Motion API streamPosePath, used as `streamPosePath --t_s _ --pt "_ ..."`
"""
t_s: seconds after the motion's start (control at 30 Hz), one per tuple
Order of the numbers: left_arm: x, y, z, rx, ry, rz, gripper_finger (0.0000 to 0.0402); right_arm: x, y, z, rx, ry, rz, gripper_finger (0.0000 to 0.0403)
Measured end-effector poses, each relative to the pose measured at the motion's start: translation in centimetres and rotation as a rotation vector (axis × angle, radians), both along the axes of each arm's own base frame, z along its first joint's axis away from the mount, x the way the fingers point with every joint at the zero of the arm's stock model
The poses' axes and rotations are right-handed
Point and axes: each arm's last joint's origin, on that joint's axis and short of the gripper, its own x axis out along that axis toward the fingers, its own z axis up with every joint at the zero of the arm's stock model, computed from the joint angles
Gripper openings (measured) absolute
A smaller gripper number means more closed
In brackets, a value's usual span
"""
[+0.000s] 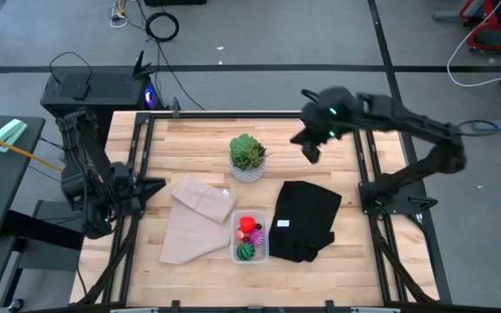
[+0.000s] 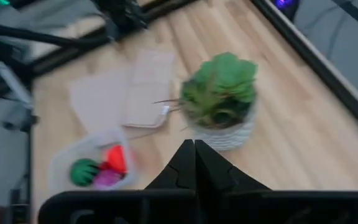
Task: Pick and placing Produce into tupperware
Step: Return to Home Position
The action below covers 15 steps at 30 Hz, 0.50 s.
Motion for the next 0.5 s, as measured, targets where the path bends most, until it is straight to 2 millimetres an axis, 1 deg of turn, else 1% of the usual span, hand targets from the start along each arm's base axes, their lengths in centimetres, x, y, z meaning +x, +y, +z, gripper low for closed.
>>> streamPosePath --t_s 0.1,0.27,0.4,0.5 --pt "0.2 0.2 0.0 0.005 -0.010 0.034 0.0065 -2.0 1.5 -1.5 0.029 -0.067 -0.016 0.0001" --pt "0.6 0.6 0.0 0.006 -0.012 0.092 0.0065 -5.5 3.3 -3.9 0.044 -0.176 -0.052 0.0000" --pt "0.9 0.9 0.0 0.023 -0.005 0.133 0.0065 -7.9 4.1 -5.1 0.066 -0.321 -0.071 0.0000" --pt "1.1 1.1 0.1 0.073 0.000 0.166 0.0061 -9.6 4.2 -6.4 0.091 -0.380 -0.124 0.0000"
